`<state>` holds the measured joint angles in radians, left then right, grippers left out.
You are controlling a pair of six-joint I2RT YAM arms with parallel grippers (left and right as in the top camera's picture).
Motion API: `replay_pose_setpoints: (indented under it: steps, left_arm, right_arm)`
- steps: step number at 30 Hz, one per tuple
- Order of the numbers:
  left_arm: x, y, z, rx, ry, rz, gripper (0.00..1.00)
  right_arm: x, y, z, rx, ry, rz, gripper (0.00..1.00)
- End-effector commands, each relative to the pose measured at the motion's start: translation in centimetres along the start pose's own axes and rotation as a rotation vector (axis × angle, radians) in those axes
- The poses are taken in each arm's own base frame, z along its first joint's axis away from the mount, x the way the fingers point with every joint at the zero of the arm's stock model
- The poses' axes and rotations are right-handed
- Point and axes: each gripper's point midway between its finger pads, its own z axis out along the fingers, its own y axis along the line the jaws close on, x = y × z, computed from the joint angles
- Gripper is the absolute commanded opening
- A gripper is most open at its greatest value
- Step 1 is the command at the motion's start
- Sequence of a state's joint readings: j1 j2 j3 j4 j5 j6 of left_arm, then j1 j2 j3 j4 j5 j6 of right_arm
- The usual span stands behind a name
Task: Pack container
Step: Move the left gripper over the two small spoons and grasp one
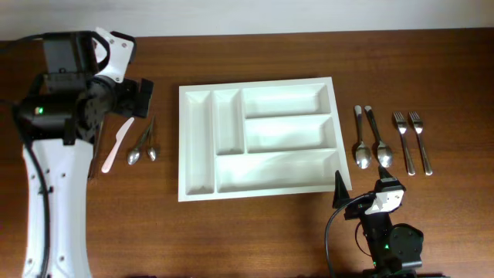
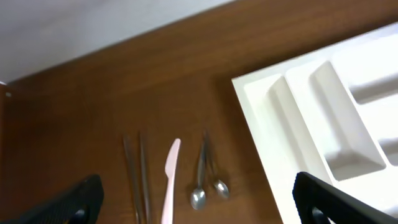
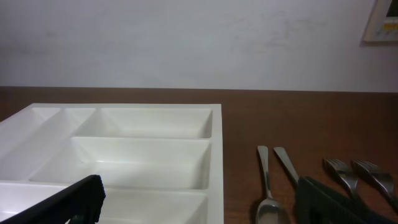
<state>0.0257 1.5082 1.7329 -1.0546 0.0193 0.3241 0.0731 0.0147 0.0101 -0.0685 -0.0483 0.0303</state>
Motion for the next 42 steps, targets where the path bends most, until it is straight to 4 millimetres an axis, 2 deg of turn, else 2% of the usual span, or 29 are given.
replay_pose_setpoints:
  steps: [1,4,5,7,8,9,14,16,19,23,31,37,42]
  left_arm:
    - [0.6,-0.5,0.8,0.038,0.043,0.017,0.99]
    - [2.2,-1.0,2.8,0.065,0.133,-0.061,1.0]
    - [2.7,-1.1,3.4,0.07,0.16,-0.092,0.96]
    - [4.1,-1.6,5.2,0.086,0.241,-0.157,0.82]
    - [5.5,-2.0,6.8,0.1,0.317,-0.19,0.71]
    - [6.2,-2.2,7.7,0.106,0.355,-0.204,0.68]
    - [10.4,-3.3,12.2,0.116,0.56,-0.278,0.58]
    - [11.7,-3.7,13.5,0.121,0.621,-0.301,0.52]
    - [13.1,-4.1,15.1,0.124,0.681,-0.321,0.5]
    - [14.2,-4.5,16.4,0.131,0.721,-0.321,0.5]
    - [14.5,-4.5,17.7,0.123,0.694,-0.318,0.5]
    - [16.7,-4.6,19.0,0.094,0.715,-0.303,0.5]
    - [17.8,-4.3,20.1,0.086,0.7,-0.317,0.5]
  right_arm:
    - [0.2,0.0,0.0,0.003,0.004,0.008,0.98]
    - [0.2,0.0,0.0,0.003,0.004,0.008,0.99]
    - [0.2,0.0,0.0,0.003,0.004,0.008,0.99]
    - [0.2,0.0,0.0,0.003,0.004,0.008,0.99]
    - [0.2,0.0,0.0,0.003,0.004,0.008,0.99]
    - [0.2,0.0,0.0,0.003,0.004,0.008,0.99]
    - [0.2,0.0,0.0,0.003,0.004,0.008,0.99]
    - [0.2,0.0,0.0,0.003,0.004,0.008,0.99]
    - [0.2,0.0,0.0,0.003,0.004,0.008,0.99]
    - [0.2,0.0,0.0,0.003,0.004,0.008,0.99]
    - [0.2,0.0,0.0,0.003,0.004,0.008,0.99]
    - [0.2,0.0,0.0,0.003,0.004,0.008,0.99]
    - [0.2,0.0,0.0,0.003,0.004,0.008,0.99]
